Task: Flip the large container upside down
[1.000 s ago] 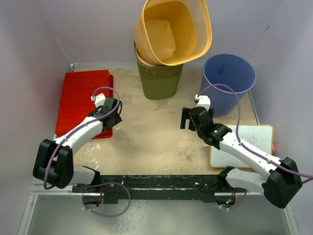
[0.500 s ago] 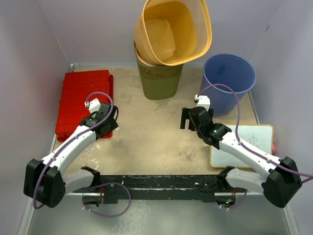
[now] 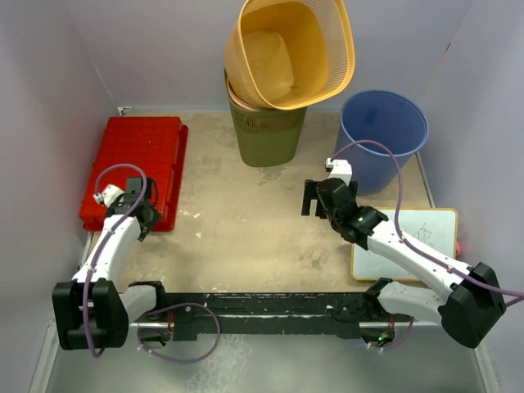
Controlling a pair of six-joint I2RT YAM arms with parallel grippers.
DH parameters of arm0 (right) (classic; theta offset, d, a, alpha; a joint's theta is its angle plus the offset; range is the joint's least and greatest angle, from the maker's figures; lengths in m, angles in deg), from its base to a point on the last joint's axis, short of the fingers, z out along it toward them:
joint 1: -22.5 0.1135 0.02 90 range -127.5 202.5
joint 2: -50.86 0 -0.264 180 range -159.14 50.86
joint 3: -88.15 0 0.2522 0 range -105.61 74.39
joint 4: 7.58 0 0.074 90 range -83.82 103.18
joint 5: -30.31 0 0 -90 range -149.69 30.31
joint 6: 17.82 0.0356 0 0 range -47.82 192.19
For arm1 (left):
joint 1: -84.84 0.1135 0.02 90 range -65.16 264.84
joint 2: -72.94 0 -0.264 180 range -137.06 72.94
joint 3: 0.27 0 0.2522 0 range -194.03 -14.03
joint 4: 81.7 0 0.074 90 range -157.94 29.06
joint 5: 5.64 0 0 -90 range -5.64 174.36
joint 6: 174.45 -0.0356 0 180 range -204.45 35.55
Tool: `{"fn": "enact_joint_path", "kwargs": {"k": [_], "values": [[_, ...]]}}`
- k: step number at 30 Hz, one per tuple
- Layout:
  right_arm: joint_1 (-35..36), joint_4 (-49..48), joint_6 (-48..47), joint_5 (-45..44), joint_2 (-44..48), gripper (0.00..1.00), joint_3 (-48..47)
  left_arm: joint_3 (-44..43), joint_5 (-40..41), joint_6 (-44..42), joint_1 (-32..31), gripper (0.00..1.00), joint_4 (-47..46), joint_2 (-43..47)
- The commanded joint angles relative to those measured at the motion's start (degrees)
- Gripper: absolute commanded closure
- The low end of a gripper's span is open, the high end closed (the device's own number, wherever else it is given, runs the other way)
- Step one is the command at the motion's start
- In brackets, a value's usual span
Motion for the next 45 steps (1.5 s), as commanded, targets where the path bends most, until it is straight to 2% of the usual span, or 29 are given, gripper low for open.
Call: {"fn": "enact_joint_path", "kwargs": {"k": [1, 7, 10, 14, 19, 25, 29, 37, 42, 45], "values": [[-0.03, -0.34, -0.32, -1.30, 2.27, 0.00, -1.55, -0.08, -5.95, -5.08, 6.49, 0.53, -6.41, 1.09], [-0.07, -0.21, -0.36, -1.57, 3.35, 0.00, -1.20, -1.74, -7.48, -7.87, 10.83, 0.54, -10.79, -3.40], [-0.03, -0.04, -0.52, -1.81, 3.46, 0.00, -1.20, -3.63, -11.42, -10.98, 11.21, 0.55, -13.31, -5.73], [-0.08, -0.41, -0.48, -1.88, 3.24, 0.00, -0.98, -6.34, -17.26, -15.18, 10.81, 0.55, -14.67, -5.52], [-0.10, -1.41, 0.14, -1.01, 1.72, 0.00, -1.14, -9.44, -17.57, -18.39, 6.48, 0.53, -13.01, -3.33], [-0.09, -1.17, -0.65, -2.25, 1.05, 0.00, -2.26, -20.49, -12.50, -19.69, -4.90, 0.51, -7.01, -0.28], [-0.03, -0.98, -1.91, -3.75, 1.49, 0.00, -3.08, -30.31, -12.77, -20.95, -11.35, 0.48, -6.45, -0.46], [-0.10, 0.10, -1.94, -4.13, 2.71, 0.00, -4.15, -54.77, -7.28, -25.03, -28.65, 0.41, -9.83, -9.74], [-0.06, 1.43, -1.32, -4.96, 3.74, 0.00, -4.22, -67.24, 0.76, -29.50, -39.44, 0.38, -11.01, -17.32], [-0.07, 2.18, -1.05, -5.56, 4.39, 0.00, -4.18, -71.01, 6.41, -32.20, -44.96, 0.37, -13.61, -19.59]]}}
